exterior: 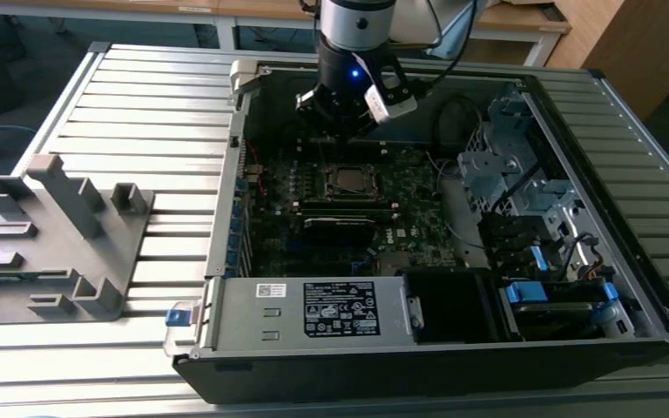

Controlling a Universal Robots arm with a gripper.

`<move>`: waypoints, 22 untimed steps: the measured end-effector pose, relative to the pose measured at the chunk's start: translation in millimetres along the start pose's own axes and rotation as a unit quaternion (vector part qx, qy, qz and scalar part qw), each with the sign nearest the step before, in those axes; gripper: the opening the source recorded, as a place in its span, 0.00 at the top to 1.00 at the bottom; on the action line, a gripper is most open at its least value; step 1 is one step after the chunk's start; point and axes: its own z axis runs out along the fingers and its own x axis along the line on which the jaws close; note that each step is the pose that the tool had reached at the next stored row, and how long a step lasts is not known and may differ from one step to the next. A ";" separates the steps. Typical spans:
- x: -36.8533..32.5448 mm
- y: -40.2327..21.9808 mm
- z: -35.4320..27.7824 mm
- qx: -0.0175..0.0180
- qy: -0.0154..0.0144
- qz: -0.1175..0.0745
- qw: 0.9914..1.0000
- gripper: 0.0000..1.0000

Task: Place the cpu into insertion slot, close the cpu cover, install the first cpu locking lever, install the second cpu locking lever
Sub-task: 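Install the first cpu locking lever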

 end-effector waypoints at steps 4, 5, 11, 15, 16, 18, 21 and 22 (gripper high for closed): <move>-0.1 0.1 -0.6 0.000 0.000 0.000 1.000 0.89; -0.1 0.1 -0.7 0.000 0.000 0.000 1.000 0.89; 2.5 0.1 -0.7 0.000 0.000 0.000 1.000 0.89; 5.3 0.3 -0.6 0.000 0.000 0.000 1.000 0.89; 5.4 0.2 -0.6 0.000 0.000 0.000 1.000 0.89; 5.5 0.2 -0.6 0.000 0.000 0.000 1.000 0.89; 5.6 0.2 -1.7 0.000 0.000 0.000 1.000 0.89; 5.5 0.2 -1.9 0.000 0.000 0.000 1.000 0.89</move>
